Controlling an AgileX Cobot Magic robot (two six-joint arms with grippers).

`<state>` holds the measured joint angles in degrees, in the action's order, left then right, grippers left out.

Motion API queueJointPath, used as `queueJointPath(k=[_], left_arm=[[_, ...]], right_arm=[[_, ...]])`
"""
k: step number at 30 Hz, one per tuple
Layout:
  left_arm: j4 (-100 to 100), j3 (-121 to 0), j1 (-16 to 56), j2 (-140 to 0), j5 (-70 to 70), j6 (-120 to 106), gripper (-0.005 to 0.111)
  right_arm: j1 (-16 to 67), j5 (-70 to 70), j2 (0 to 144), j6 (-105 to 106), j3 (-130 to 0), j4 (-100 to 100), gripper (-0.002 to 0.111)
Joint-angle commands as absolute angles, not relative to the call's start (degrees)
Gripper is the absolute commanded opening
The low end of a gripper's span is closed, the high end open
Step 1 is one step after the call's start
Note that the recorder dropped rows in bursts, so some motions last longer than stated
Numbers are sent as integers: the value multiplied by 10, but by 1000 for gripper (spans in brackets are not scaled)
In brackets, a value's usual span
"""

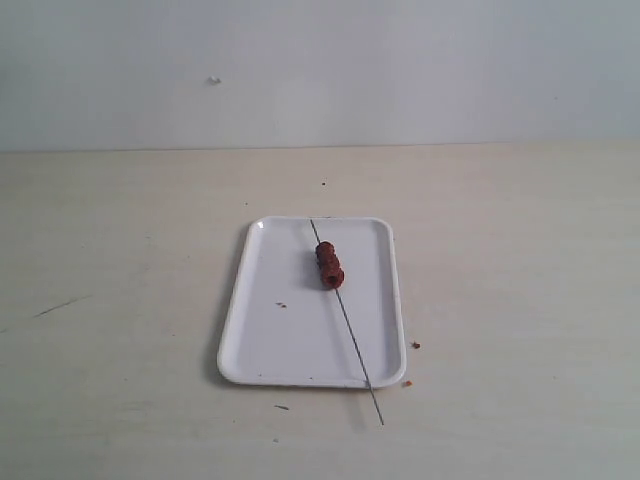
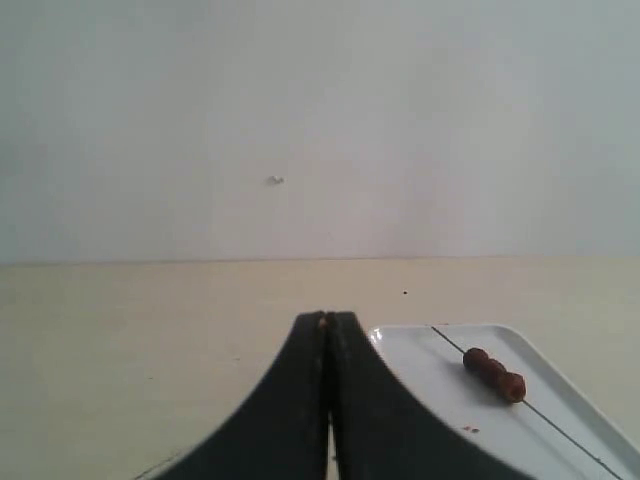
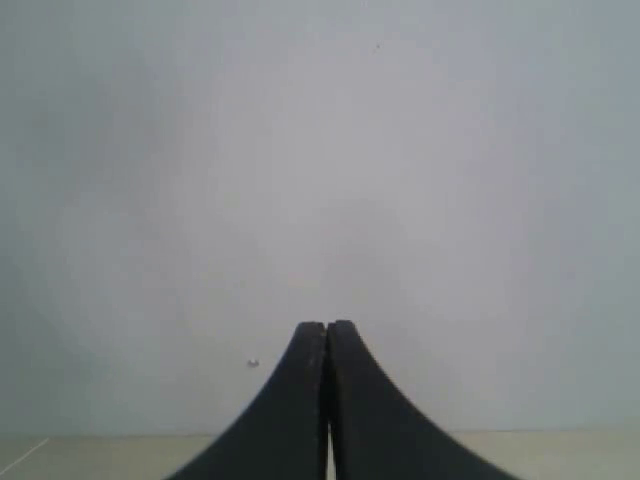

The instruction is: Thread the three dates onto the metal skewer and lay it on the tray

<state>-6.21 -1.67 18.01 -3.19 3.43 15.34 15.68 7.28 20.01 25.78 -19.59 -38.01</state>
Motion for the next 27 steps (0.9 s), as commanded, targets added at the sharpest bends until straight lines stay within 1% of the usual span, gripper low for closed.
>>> queueJointPath(k=[1,4,6,10,14,22,23,26,27], left_arm=[[-64,-15,182,-28,34,154,0],[-64,-15,182,-28,34,154,0],[-64,-15,182,-28,34,154,0],[-64,-15,182,-28,34,154,0],[-64,-15,182,-28,34,153,0],[-64,-15,182,-28,34,153,0],[-64,-15,182,-28,34,153,0],[-64,-15,182,-28,34,153,0],[-64,-15,182,-28,34,153,0]], right_arm=[[149,65,196,312,-195,-369,0],[111,-8,162,375,-195,-355,0],[68,-66,122,409,-192,-354,0],[5,-94,51,421,-176,-354,0],[-6,-85,13,421,-154,-354,0],[-6,-75,11,408,-80,-339,0],[-6,-75,11,367,-68,-303,0],[-6,-63,9,140,-30,-91,0],[-6,-55,6,-26,-8,31,0]])
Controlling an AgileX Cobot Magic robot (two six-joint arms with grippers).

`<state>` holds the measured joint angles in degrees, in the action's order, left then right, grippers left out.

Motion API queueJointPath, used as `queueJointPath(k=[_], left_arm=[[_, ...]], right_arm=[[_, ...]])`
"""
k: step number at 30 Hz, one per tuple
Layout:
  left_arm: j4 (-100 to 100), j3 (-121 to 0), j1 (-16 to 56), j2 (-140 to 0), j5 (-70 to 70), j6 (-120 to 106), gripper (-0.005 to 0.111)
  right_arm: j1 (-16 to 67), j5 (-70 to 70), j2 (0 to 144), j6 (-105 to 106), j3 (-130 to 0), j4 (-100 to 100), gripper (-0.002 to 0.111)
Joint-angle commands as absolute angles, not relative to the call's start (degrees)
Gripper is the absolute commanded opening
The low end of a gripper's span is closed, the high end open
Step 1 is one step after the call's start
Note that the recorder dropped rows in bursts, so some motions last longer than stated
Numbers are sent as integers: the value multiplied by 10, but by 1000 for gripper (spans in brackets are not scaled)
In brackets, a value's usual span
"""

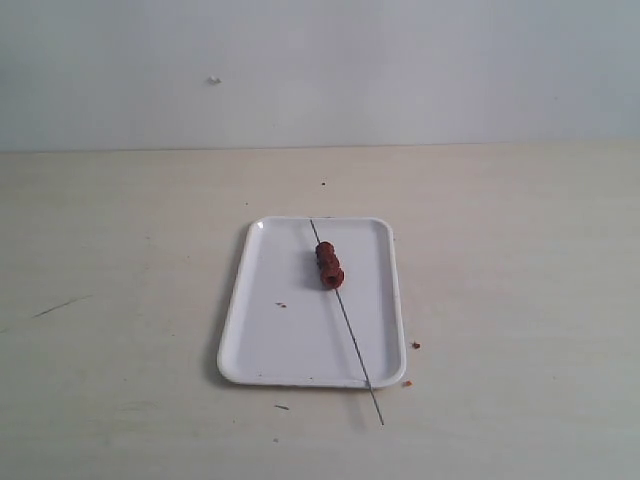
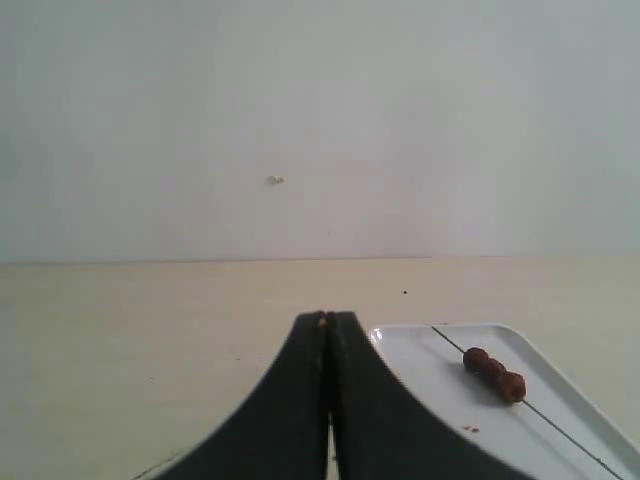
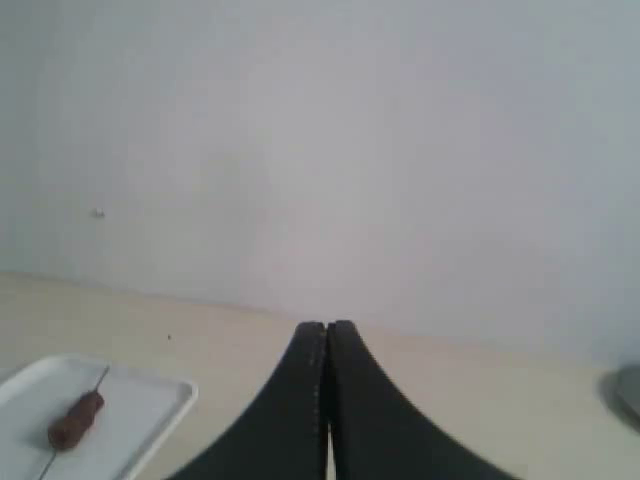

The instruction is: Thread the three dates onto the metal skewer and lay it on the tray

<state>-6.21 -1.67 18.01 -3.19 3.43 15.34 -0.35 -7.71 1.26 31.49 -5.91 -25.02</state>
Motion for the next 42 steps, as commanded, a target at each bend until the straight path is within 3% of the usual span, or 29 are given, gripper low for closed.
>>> queueJointPath(k=[1,7,16,29,42], left_arm=[[-64,-15,182,-28,34,153,0],[-64,-15,182,-28,34,153,0],[-64,-15,182,-28,34,153,0],[-71,0,14,0,146,77,0],[-71,0,4,0,174,77,0]], right_arm=[[-6,-55,4,-75,-1,67,0],[-6,-164,0,-210,0,76,0],[-6,-164,0,-210,0,76,0],[-6,-164,0,-210,0,76,0],[-6,-164,0,-210,0,76,0]])
